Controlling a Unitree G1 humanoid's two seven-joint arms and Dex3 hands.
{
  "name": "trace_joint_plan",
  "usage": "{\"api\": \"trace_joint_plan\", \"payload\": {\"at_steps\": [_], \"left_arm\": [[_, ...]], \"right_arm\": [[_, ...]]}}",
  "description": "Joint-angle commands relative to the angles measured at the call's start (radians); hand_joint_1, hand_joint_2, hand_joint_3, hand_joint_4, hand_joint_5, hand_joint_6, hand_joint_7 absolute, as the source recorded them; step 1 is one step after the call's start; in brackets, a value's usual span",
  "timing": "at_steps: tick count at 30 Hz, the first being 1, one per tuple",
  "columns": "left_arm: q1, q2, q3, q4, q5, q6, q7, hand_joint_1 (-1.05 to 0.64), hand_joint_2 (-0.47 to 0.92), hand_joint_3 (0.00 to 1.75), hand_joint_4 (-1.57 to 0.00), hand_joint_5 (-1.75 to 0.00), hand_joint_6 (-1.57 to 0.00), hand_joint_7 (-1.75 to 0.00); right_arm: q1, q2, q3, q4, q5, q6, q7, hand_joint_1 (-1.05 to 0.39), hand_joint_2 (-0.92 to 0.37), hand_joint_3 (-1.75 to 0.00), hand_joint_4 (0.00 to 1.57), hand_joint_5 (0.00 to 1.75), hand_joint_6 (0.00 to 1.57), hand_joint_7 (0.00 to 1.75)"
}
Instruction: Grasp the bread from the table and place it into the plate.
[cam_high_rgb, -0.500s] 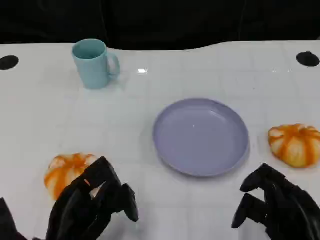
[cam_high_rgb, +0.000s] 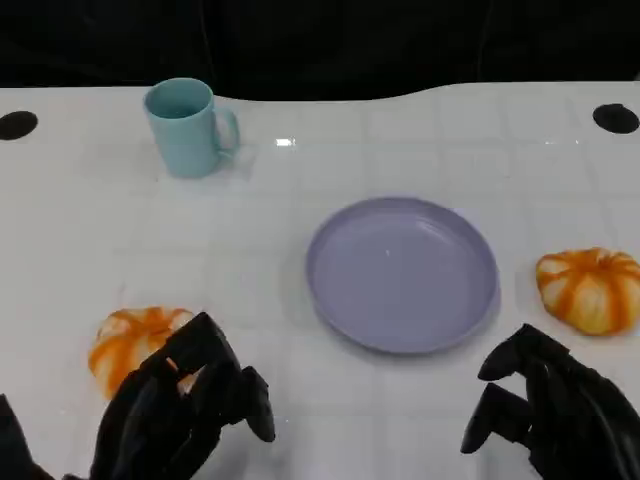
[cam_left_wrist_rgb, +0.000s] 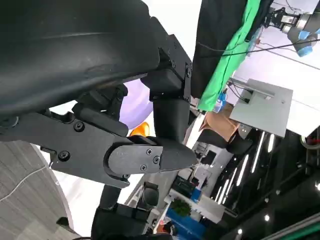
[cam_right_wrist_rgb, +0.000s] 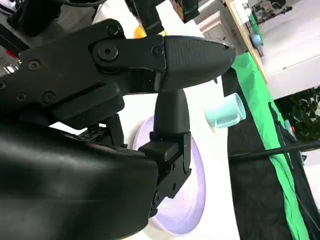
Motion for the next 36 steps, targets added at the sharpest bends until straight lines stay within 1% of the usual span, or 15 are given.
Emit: {"api": "trace_joint_plan", "payload": {"at_steps": [1, 7, 11, 15, 16, 17, 18, 19, 21, 22, 24, 27, 29, 34, 36], "left_arm": [[-0.005, 0.009, 0.003, 0.004, -0.008, 0.006, -0.006, -0.58, 0.92, 0.41, -0.8, -1.75, -0.55, -1.75], [-0.007, 0.008, 0.008, 0.002, -0.008, 0.007, 0.001, -0.58, 0.92, 0.39, -0.8, -1.75, -0.55, -1.75], [-0.005, 0.004, 0.012, -0.007, 0.009, -0.021, 0.009, -0.58, 0.92, 0.37, -0.79, -1.75, -0.54, -1.74], [-0.002, 0.002, 0.011, -0.015, 0.036, -0.058, 0.028, -0.59, 0.92, 0.34, -0.7, -1.75, -0.53, -1.63], [0.0, -0.001, 0.009, -0.022, 0.057, -0.079, 0.044, -0.6, 0.92, 0.32, -0.69, -1.73, -0.53, -1.58], [0.003, -0.002, 0.005, -0.031, 0.083, -0.099, 0.062, -0.61, 0.92, 0.29, -0.66, -1.68, -0.55, -1.45], [0.005, 0.0, 0.0, -0.039, 0.11, -0.119, 0.077, -0.62, 0.92, 0.27, -0.64, -1.61, -0.58, -1.33], [0.007, 0.002, -0.003, -0.044, 0.129, -0.132, 0.087, -0.62, 0.92, 0.25, -0.61, -1.48, -0.61, -1.15], [0.009, 0.009, -0.011, -0.052, 0.16, -0.153, 0.098, -0.62, 0.92, 0.24, -0.6, -1.42, -0.64, -1.05], [0.009, 0.015, -0.015, -0.061, 0.177, -0.162, 0.105, -0.6, 0.92, 0.2, -0.59, -1.26, -0.66, -0.84], [0.01, 0.025, -0.02, -0.077, 0.202, -0.175, 0.115, -0.59, 0.92, 0.16, -0.58, -1.12, -0.67, -0.6], [0.005, 0.062, -0.027, -0.1, 0.276, -0.215, 0.13, -0.58, 0.92, 0.13, -0.51, -1.09, -0.57, -0.43], [0.001, 0.094, -0.03, -0.112, 0.324, -0.233, 0.141, -0.58, 0.92, 0.12, -0.37, -1.02, -0.5, -0.31], [-0.009, 0.152, -0.034, -0.163, 0.405, -0.216, 0.183, -0.54, 0.92, 0.08, -0.21, -0.96, -0.48, -0.21], [-0.01, 0.183, -0.035, -0.189, 0.454, -0.206, 0.203, -0.55, 0.92, 0.07, -0.19, -0.96, -0.49, -0.2]], "right_arm": [[-0.003, -0.014, -0.009, 0.001, -0.001, -0.002, 0.0, -0.53, -0.92, -0.48, 0.63, 1.75, 0.41, 1.67], [0.001, -0.01, -0.007, 0.0, -0.001, -0.003, -0.001, -0.53, -0.92, -0.46, 0.62, 1.75, 0.4, 1.67], [0.003, -0.009, -0.006, 0.0, 0.001, -0.004, 0.0, -0.53, -0.92, -0.46, 0.61, 1.75, 0.4, 1.67], [0.003, -0.011, -0.006, -0.003, 0.001, 0.002, -0.001, -0.53, -0.92, -0.47, 0.62, 1.75, 0.4, 1.67], [0.002, -0.011, -0.007, -0.003, 0.002, 0.002, -0.001, -0.53, -0.92, -0.47, 0.62, 1.75, 0.4, 1.67], [0.0, -0.011, -0.007, -0.002, 0.002, 0.001, -0.001, -0.53, -0.92, -0.47, 0.62, 1.75, 0.41, 1.67], [-0.001, -0.011, -0.008, -0.001, 0.001, 0.001, -0.001, -0.53, -0.92, -0.47, 0.62, 1.75, 0.41, 1.68], [-0.002, -0.012, -0.008, 0.0, 0.001, 0.0, 0.0, -0.53, -0.92, -0.47, 0.62, 1.75, 0.41, 1.68], [-0.003, -0.011, -0.008, 0.0, 0.002, 0.003, -0.001, -0.53, -0.92, -0.47, 0.62, 1.75, 0.41, 1.68], [-0.003, -0.011, -0.008, -0.003, 0.003, 0.007, -0.004, -0.53, -0.92, -0.47, 0.63, 1.75, 0.42, 1.67], [-0.003, -0.009, -0.009, -0.005, 0.006, 0.011, -0.005, -0.53, -0.92, -0.47, 0.63, 1.75, 0.42, 1.67], [-0.003, -0.008, -0.007, -0.002, -0.001, 0.006, -0.006, -0.53, -0.92, -0.46, 0.63, 1.75, 0.43, 1.67], [-0.003, -0.008, -0.006, -0.002, 0.0, 0.008, -0.007, -0.53, -0.92, -0.47, 0.64, 1.75, 0.44, 1.67], [-0.003, -0.008, -0.005, -0.002, -0.001, 0.002, -0.003, -0.54, -0.92, -0.47, 0.64, 1.75, 0.44, 1.67], [-0.003, -0.009, -0.004, -0.003, -0.003, 0.002, -0.004, -0.54, -0.92, -0.47, 0.64, 1.75, 0.44, 1.67]]}}
